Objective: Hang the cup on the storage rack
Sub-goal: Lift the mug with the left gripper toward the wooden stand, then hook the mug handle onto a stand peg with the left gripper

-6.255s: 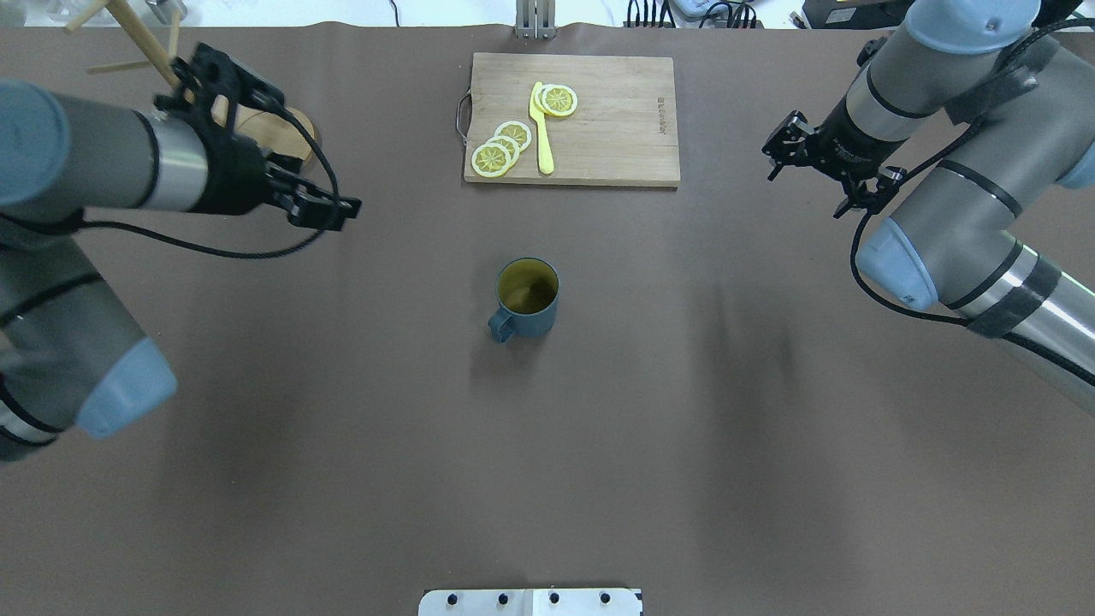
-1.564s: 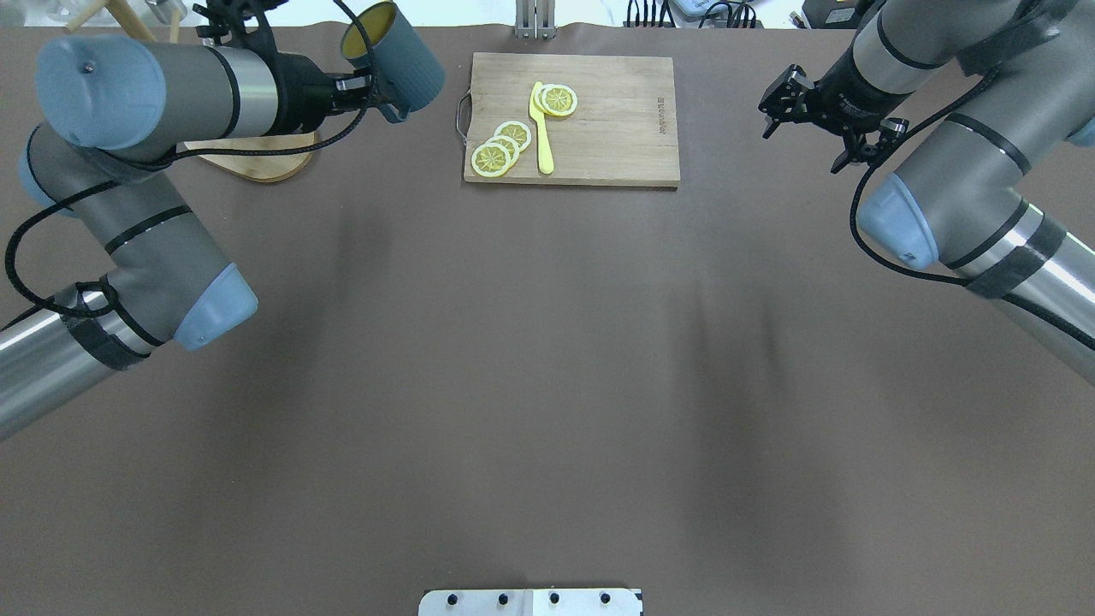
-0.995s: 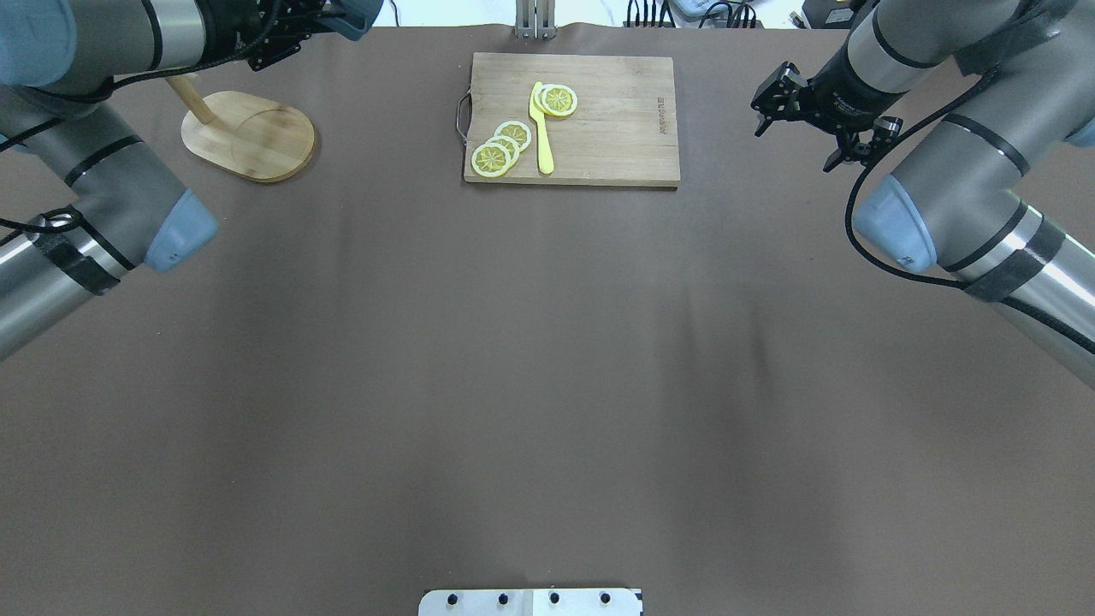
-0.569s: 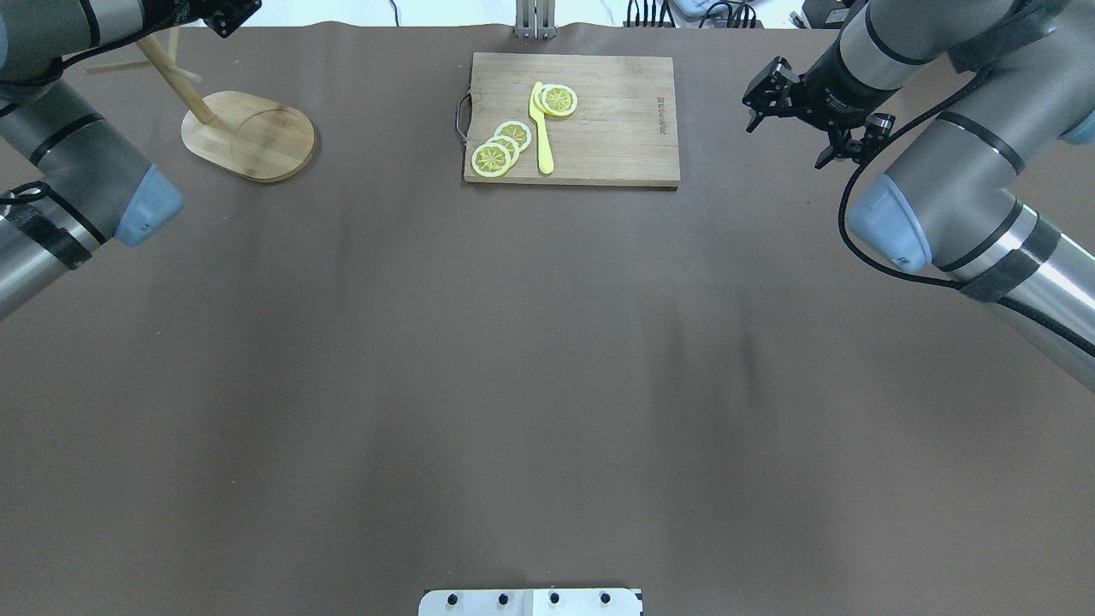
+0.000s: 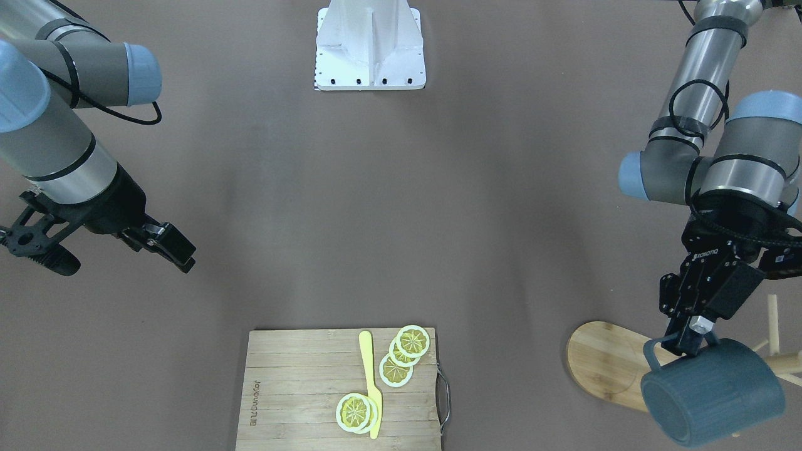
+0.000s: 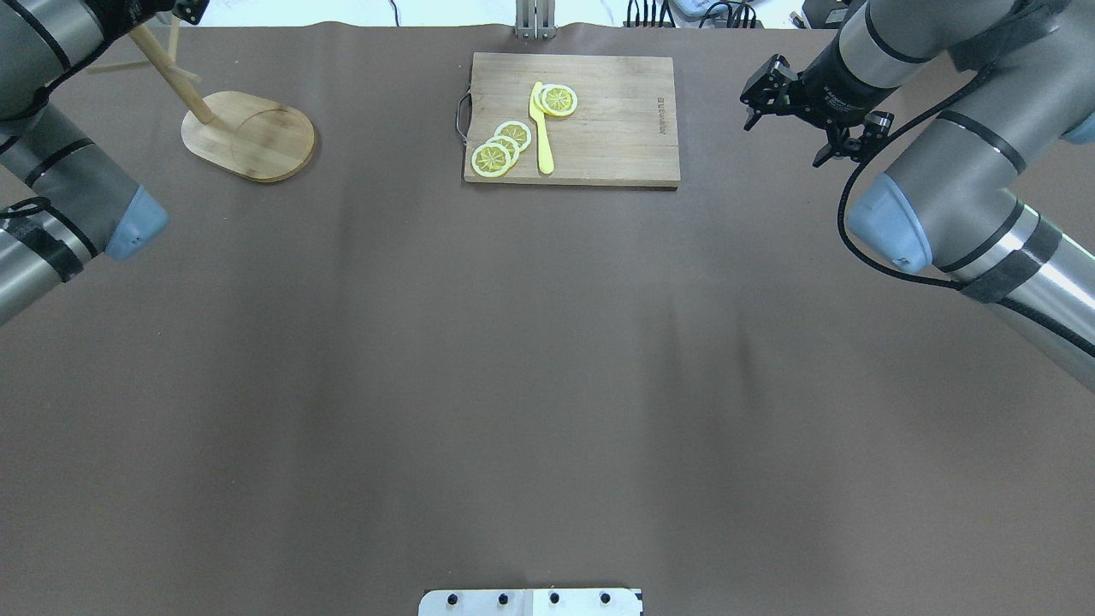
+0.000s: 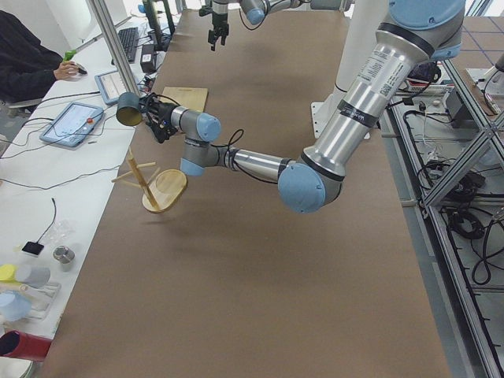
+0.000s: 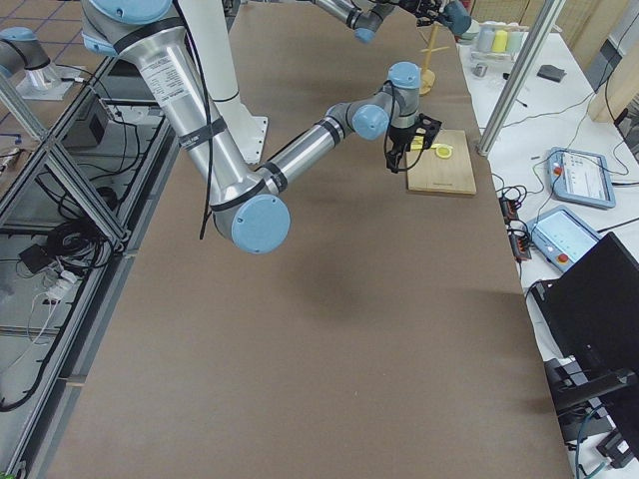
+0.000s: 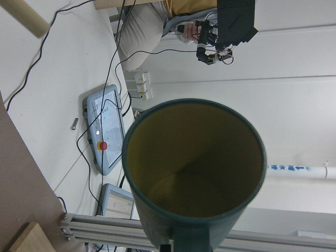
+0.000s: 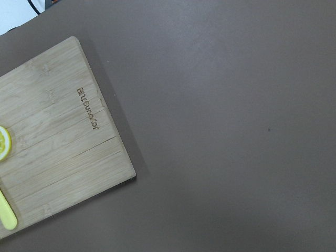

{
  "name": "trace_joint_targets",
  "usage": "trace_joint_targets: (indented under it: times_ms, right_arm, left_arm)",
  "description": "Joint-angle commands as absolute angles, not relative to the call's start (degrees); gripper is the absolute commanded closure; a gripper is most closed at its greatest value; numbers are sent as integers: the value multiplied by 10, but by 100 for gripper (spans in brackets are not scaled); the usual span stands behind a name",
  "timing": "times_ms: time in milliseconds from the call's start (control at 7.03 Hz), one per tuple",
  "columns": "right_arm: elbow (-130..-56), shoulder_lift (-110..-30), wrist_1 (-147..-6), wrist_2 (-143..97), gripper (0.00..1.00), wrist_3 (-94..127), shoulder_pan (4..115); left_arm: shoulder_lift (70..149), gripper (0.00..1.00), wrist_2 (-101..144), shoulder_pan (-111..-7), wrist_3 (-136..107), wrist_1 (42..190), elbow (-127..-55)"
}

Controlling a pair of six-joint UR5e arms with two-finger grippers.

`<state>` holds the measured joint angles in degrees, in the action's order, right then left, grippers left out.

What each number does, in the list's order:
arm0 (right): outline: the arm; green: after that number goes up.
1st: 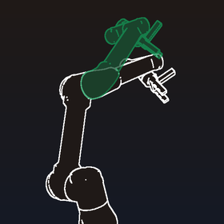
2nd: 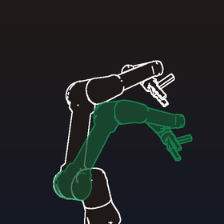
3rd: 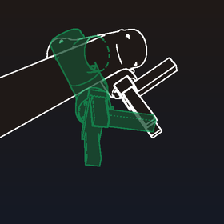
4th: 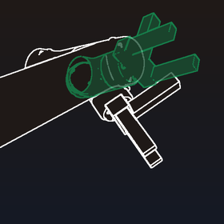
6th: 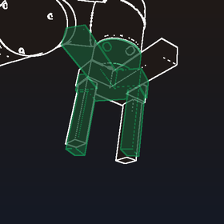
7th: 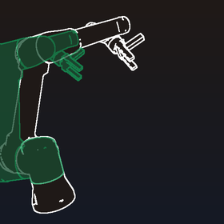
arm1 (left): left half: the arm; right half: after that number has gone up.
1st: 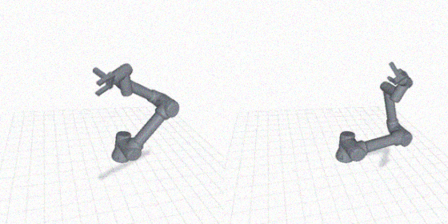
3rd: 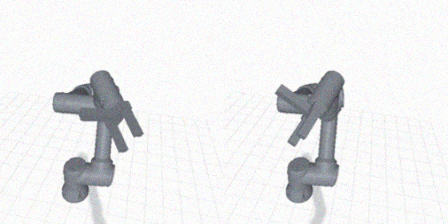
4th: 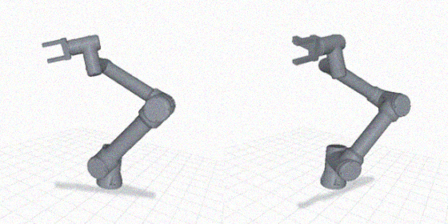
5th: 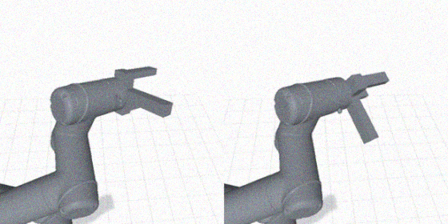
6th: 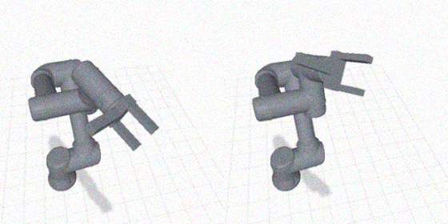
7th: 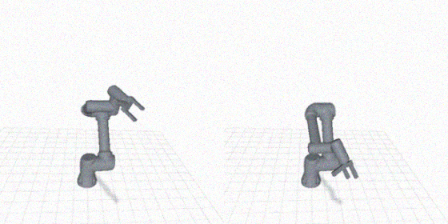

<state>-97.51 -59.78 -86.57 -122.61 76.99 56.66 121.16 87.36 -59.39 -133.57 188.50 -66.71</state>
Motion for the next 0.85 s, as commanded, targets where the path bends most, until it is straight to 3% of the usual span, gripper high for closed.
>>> trace_joint_targets:
  times_ms: [0, 711]
  right_arm:
    - [-976, -598, -867, -1226, 0, 770, 567]
    - [-977, -598, -867, -1225, 0, 770, 564]
  left_arm:
    - [1209, 100, 834, -584, -1378, 1951, -630]
    - [1190, 100, 832, -569, -1421, 1985, -622]
